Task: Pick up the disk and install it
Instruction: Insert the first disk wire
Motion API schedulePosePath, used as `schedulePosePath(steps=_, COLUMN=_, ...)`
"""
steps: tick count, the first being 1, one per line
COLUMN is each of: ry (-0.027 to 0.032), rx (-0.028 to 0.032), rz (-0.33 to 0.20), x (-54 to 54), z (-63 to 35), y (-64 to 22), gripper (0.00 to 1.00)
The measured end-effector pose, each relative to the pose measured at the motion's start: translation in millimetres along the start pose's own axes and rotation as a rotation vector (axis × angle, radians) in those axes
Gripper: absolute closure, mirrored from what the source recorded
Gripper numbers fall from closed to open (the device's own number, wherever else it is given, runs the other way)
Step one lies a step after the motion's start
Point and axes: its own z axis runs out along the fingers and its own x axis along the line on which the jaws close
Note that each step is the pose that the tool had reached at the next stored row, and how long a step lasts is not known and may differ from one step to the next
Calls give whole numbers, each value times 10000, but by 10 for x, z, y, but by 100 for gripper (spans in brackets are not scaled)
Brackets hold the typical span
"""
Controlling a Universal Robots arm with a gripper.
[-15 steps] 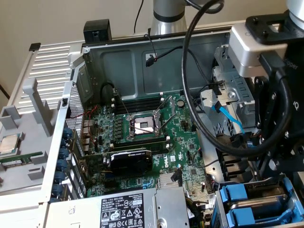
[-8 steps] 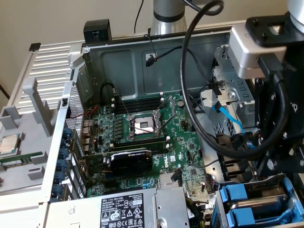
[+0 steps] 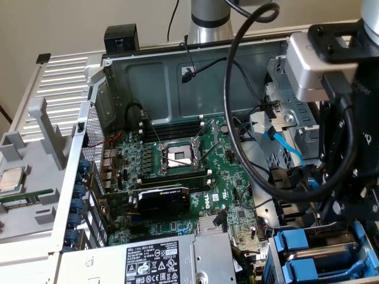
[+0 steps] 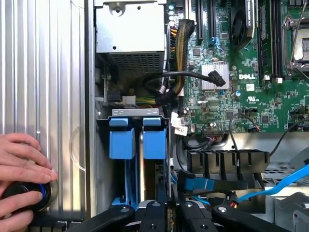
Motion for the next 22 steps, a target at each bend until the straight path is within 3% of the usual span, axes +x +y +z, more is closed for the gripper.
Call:
schedulePosePath(steps=6, ry=-150, rx=-46, rz=44, x=44, z=8, y=-5, gripper=84)
schedulePosePath(steps=16, ry=-291, rx=-63, rz=41, x=98, z=10, y=-41, gripper=84)
schedulePosePath(steps=22, ry=-448, rx=-69, rz=34, x=114, z=15, y=-42, gripper=84)
